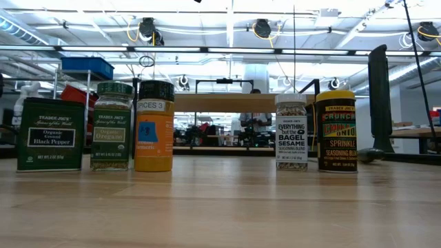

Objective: Shelf spices
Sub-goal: Put the light brown seasoning bottle on the shelf

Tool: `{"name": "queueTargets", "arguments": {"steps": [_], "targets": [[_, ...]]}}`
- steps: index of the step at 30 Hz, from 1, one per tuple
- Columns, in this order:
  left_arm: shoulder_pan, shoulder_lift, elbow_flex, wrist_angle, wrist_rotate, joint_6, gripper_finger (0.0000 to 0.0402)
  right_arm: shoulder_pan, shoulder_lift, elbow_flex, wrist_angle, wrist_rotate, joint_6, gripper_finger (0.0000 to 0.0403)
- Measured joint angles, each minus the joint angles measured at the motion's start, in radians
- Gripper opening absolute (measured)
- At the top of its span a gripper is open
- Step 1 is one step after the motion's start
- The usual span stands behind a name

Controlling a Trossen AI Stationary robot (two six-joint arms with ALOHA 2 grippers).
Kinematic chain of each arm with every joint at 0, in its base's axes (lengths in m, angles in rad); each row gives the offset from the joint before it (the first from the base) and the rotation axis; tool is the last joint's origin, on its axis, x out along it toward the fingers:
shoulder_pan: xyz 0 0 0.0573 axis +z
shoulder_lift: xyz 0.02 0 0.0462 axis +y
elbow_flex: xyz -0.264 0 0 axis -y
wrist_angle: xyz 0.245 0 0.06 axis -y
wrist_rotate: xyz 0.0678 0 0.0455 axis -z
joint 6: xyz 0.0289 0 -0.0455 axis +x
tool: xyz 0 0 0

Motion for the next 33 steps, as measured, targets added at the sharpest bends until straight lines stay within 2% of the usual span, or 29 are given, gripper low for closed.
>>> {"name": "queueTargets", "arguments": {"steps": [18,33], "targets": [[0.0,0.0,0.0,0.001,0.001,0.0,0.0196,-0.003,0.039,0.0,0.074,-0.03,0.002,0.0274],[-0.001,0.0,0.0,-0.005,0.005,0.001,0.0196,-0.011,0.039,0.0,0.067,-0.024,0.001,0.0163]]}}
